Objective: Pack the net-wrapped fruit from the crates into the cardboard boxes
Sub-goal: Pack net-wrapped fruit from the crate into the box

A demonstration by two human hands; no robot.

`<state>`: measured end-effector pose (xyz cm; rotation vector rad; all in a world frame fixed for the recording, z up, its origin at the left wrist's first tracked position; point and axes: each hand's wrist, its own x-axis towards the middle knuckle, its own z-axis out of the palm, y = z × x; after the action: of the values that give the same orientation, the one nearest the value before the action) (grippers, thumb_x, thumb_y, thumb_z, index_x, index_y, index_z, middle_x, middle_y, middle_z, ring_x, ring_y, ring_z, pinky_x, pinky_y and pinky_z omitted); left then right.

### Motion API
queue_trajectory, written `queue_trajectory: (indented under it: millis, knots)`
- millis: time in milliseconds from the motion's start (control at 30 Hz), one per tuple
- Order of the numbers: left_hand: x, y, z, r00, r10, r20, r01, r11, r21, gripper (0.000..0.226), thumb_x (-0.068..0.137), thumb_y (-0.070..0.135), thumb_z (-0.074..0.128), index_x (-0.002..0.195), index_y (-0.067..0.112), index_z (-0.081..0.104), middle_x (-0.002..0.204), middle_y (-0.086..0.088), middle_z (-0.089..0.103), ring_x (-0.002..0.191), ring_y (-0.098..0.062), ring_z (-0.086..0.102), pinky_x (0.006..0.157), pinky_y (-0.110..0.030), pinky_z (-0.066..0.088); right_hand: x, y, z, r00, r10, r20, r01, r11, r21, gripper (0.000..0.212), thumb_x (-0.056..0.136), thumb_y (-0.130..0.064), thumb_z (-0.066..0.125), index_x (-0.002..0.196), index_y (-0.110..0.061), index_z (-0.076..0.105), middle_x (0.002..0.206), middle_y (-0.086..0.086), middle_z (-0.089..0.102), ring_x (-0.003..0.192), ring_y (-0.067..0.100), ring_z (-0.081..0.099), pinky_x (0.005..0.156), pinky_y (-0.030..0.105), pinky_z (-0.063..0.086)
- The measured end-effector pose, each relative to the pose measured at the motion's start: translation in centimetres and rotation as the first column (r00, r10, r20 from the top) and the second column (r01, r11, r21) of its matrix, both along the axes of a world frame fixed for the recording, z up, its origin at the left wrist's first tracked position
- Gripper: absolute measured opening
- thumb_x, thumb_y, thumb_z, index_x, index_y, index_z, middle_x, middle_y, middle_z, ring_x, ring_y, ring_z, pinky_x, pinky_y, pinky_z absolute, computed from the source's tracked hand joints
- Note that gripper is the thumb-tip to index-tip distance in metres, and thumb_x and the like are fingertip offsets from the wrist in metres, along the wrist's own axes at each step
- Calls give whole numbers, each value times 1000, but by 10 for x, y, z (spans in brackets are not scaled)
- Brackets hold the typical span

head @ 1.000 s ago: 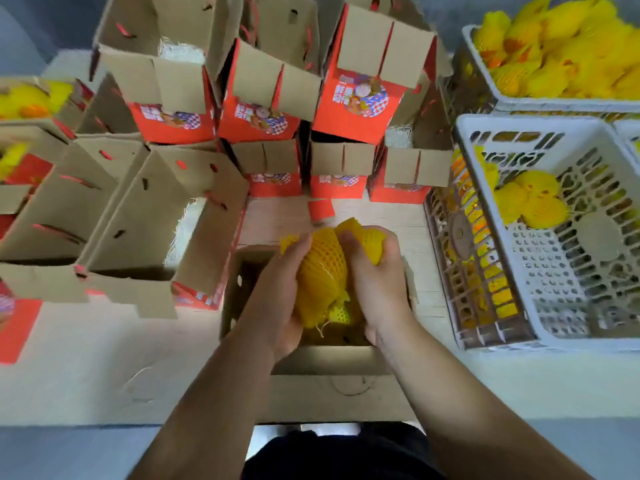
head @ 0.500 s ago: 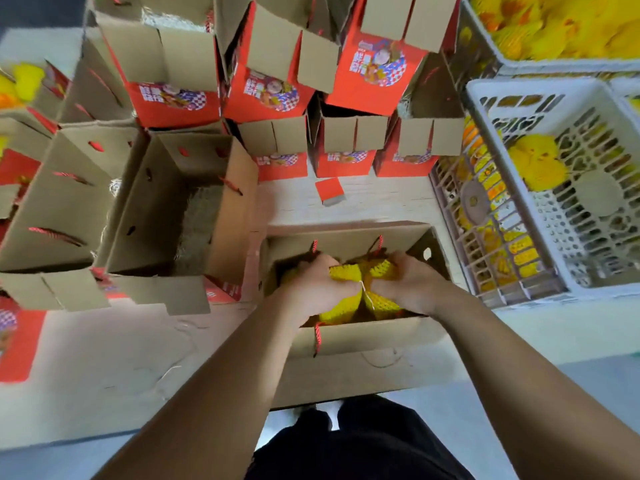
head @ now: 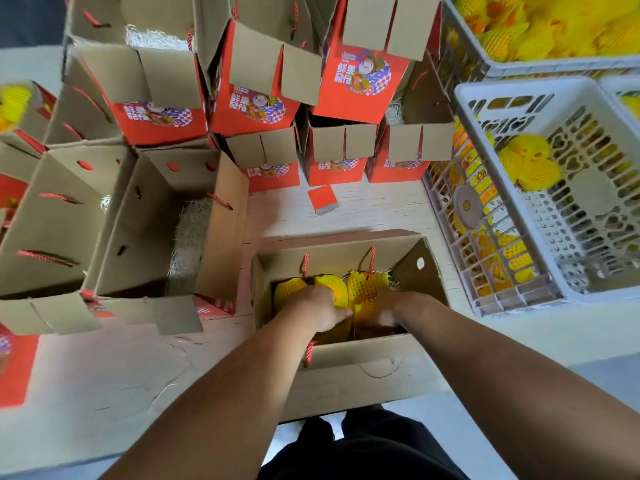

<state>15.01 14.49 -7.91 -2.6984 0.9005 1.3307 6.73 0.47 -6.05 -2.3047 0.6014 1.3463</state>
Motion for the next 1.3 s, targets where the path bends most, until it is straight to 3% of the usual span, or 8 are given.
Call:
queue_trajectory:
  millis: [200, 500, 667, 767, 900, 1067, 1167, 1300]
  knots:
    - [9, 1, 15, 998, 67, -5, -67, 997, -43, 59, 100, 54, 56, 141, 12, 57, 143, -11, 59, 126, -32, 59, 105, -40, 50, 7, -12, 10, 984, -172, -48, 173, 985, 3, 79, 95, -70, 43, 154, -18, 40, 162, 10, 36, 144, 31, 40, 110, 39, 37]
    - [6, 12, 18, 986, 160, -48, -158, 987, 34, 95, 100, 46, 63, 164, 10, 2, 157, -16, 43, 137, -36, 49, 111, -42, 45, 9, 7, 4, 999, -33, -35, 29, 995, -96, 61, 104, -52, 48, 140, -3, 54, 146, 16, 53, 129, 34, 54, 102, 39, 44]
    - [1, 14, 22, 998, 56, -22, -57, 997, -50, 35, 99, 37, 65, 120, 10, 68, 118, -12, 70, 107, -31, 66, 92, -39, 56, 7, 6, 19, 997, -21, 70, 33, 983, -178, 35, 97, -24, 59, 126, -4, 61, 128, 13, 63, 115, 33, 63, 89, 36, 54]
    - [-14, 10, 14, 992, 13, -123, -12, 1000, 12, 24, 103, 12, 54, 119, 7, 71, 121, -15, 68, 112, -34, 63, 99, -38, 53, 0, 20, 16, 999, -18, 44, 24, 989, -146, 37, 96, -2, 55, 133, 0, 56, 135, 16, 60, 124, 32, 59, 92, 33, 50]
    - [-7, 4, 24, 991, -99, -88, 101, 995, 16, 27, 104, 19, 51, 120, 10, 70, 120, -12, 69, 114, -33, 64, 99, -39, 53, -5, 11, 35, 961, -153, 232, 163, 986, -26, 22, 95, -23, 61, 117, -19, 65, 116, 7, 68, 111, 27, 63, 83, 27, 49]
    - [-20, -42, 60, 955, 161, -251, -279, 776, -566, 14, 95, 27, 51, 88, 28, 63, 79, 4, 65, 75, -17, 60, 62, -33, 45, -24, -20, 74, 491, -512, 705, 472, 836, 278, 15, 90, -36, 66, 100, -26, 62, 90, -7, 72, 89, 18, 66, 81, 32, 52]
    - [-44, -104, 78, 854, 227, -468, -517, 470, -715, 23, 88, 30, 46, 101, 39, 62, 87, 11, 69, 79, -10, 62, 68, -33, 47, -34, -58, 96, 150, -617, 773, 483, 728, 487, 7, 93, -23, 62, 99, -27, 63, 89, -6, 70, 84, 14, 68, 79, 37, 56]
    - [-60, -191, 88, 883, 190, -428, -469, 368, -803, 30, 89, 28, 45, 110, 41, 63, 106, 13, 73, 103, -10, 69, 90, -41, 57, -49, -128, 106, -65, -586, 808, 498, 683, 535, 9, 97, -19, 59, 103, -23, 63, 91, -9, 70, 85, 7, 68, 77, 28, 54]
